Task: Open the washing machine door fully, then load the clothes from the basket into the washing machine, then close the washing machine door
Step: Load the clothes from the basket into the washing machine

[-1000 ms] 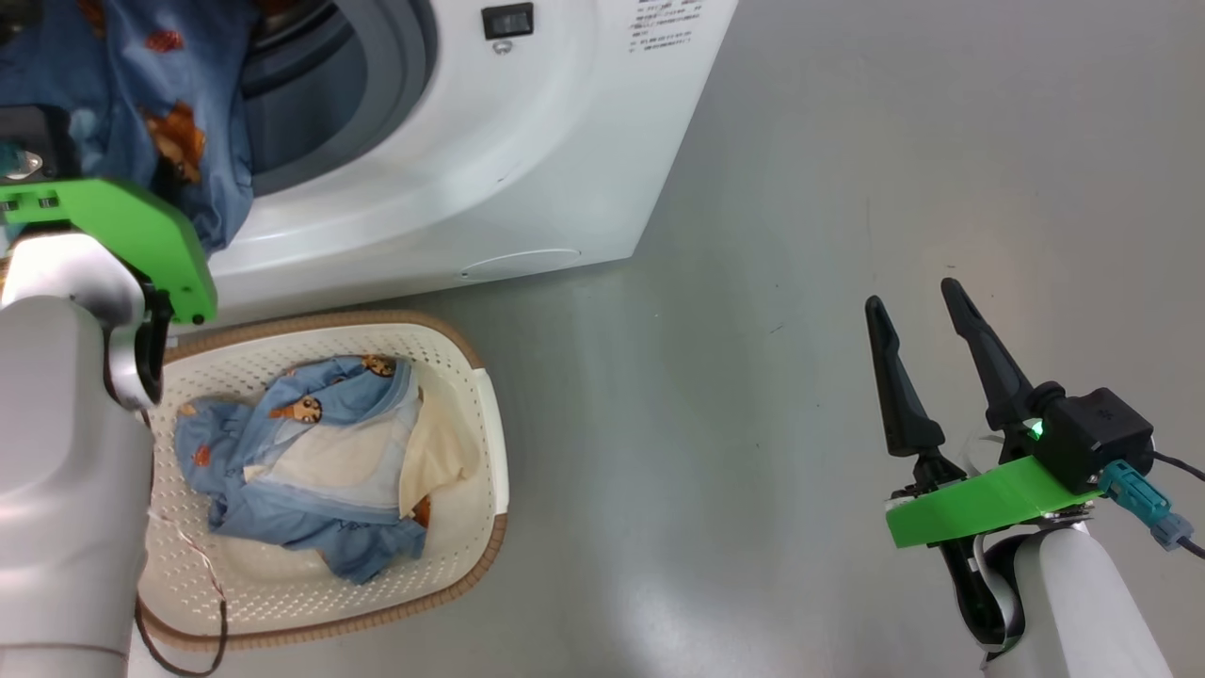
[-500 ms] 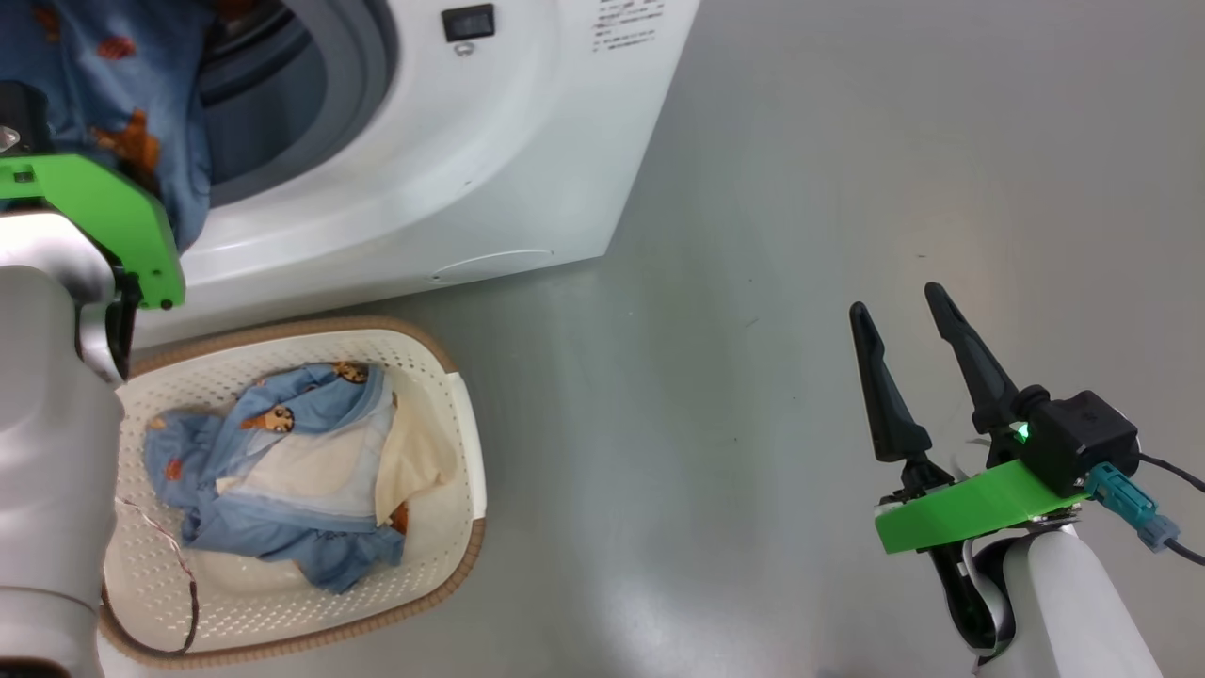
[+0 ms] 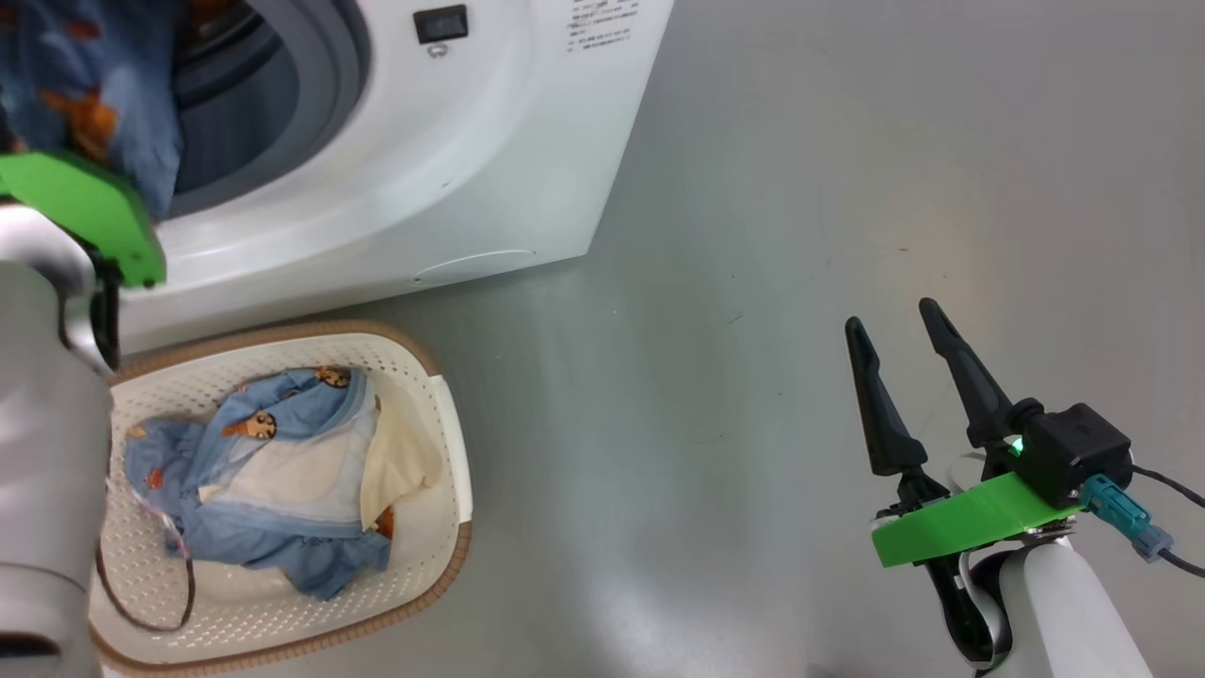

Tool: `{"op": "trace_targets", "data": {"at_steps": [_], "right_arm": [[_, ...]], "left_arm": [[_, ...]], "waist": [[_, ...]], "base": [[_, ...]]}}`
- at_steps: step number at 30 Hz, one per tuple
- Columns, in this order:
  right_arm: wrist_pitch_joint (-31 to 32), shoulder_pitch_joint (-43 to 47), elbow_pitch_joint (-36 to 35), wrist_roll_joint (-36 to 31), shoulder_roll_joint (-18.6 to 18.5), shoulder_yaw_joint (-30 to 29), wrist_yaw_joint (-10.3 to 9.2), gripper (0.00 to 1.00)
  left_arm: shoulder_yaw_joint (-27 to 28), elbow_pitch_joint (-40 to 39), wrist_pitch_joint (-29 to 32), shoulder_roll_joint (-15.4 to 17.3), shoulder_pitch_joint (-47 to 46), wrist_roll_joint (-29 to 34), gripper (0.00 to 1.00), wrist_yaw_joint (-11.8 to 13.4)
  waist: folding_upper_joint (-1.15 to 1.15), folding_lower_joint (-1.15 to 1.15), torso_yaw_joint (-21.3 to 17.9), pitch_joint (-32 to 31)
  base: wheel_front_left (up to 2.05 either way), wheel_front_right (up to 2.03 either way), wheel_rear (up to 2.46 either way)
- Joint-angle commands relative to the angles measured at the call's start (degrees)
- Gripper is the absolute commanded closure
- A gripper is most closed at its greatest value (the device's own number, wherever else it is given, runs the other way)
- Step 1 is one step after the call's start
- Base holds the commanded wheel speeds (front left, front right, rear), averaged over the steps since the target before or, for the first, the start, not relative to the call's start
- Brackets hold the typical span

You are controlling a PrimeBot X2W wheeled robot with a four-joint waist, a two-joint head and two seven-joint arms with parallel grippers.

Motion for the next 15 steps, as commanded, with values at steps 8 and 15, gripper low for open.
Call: {"op": "trace_targets", "data": {"at_steps": [8, 15], "right_arm": [[-0.27, 1.54, -1.11, 2.17, 0.26, 3.56, 0.09, 0.0], [-0.27, 2.31, -1.28, 3.65, 0.26, 5.1, 0.09, 0.0]], "left_arm": [[3.64, 1.52, -11.62, 4.54, -4.93, -2.59, 1.0, 0.08], [4.47, 2.05, -16.42, 7.77, -8.36, -3.15, 1.0, -1.59]], "waist": [[0.0, 0.0, -3.28, 0.52], [0.0, 0.0, -6.76, 2.17]], "base": [[0.0, 0.0, 0.0], [0.0, 0.0, 0.0]]}}
